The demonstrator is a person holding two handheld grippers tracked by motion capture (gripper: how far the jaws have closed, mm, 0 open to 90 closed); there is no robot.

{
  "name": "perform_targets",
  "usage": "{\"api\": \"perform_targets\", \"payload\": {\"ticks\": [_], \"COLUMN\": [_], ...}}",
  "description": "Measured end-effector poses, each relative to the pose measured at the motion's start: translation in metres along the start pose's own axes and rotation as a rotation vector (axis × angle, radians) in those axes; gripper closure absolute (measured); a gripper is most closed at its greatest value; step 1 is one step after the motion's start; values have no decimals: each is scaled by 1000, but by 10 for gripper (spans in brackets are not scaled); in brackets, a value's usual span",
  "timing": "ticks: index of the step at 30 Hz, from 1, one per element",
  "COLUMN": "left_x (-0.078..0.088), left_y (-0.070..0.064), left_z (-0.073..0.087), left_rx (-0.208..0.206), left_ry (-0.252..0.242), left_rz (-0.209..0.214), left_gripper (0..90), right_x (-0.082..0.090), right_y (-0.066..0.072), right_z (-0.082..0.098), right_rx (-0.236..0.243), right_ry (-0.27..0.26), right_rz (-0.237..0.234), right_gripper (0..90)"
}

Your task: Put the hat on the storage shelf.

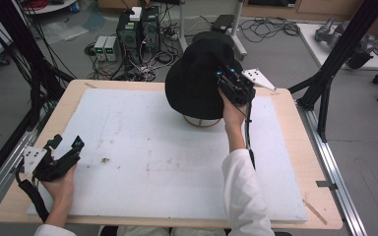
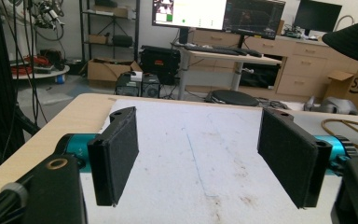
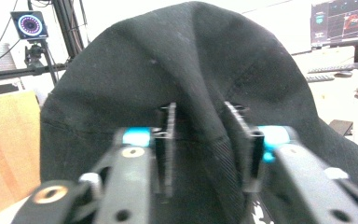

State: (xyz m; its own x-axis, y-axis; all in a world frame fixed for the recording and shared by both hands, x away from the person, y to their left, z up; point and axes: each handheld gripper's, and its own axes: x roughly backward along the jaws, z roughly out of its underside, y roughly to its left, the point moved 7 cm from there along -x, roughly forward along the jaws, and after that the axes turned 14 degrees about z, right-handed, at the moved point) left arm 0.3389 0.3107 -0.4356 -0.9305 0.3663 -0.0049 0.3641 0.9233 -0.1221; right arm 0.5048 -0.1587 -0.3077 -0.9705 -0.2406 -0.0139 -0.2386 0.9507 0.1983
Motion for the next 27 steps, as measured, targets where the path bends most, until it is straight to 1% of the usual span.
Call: {"api": "perform_targets", "payload": {"ticks": [2, 5, 6, 7, 11, 13, 16, 17, 19, 21, 22, 24, 27], "left_x": [0, 0, 0, 0, 0, 0, 0, 0, -1, -1, -1, -2, -2], "left_y": [-1, -1, -1, -1, -1, -1, -2, -2, -3, -3, -3, -3, -4], "left_z": [0, 0, 0, 0, 0, -1, -1, -1, -1, -1, -1, 0, 0], "left_rx": [-1, -4, -3, -1, 3, -1, -1, -1, -1, -2, -2, 0, 0], "left_ry": [0, 2, 3, 2, -3, -3, -4, -4, -3, -3, -3, -1, -3], "left_rz": [2, 3, 4, 4, 5, 3, 5, 5, 7, 8, 8, 8, 10], "left_gripper": [291, 291, 291, 291, 290, 290, 290, 291, 291, 291, 291, 290, 290], "right_x": [2, 6, 9, 9, 16, 20, 26, 28, 30, 35, 37, 42, 49], "right_y": [0, -2, -3, -3, -8, -9, -12, -14, -18, -21, -22, -23, -22], "right_z": [-1, -6, -10, -10, -13, -13, -11, -10, -8, -7, -6, -5, -5], "right_rx": [1, 6, 6, 6, 33, 42, 64, 67, 64, 68, 73, 73, 85], "right_ry": [4, -6, -10, -10, 6, 15, 28, 42, 52, 48, 55, 67, 70], "right_rz": [0, 16, 26, 26, 57, 63, 94, 105, 133, 149, 162, 160, 155], "right_gripper": [548, 464, 409, 409, 309, 259, 198, 173, 118, 113, 109, 108, 108]}}
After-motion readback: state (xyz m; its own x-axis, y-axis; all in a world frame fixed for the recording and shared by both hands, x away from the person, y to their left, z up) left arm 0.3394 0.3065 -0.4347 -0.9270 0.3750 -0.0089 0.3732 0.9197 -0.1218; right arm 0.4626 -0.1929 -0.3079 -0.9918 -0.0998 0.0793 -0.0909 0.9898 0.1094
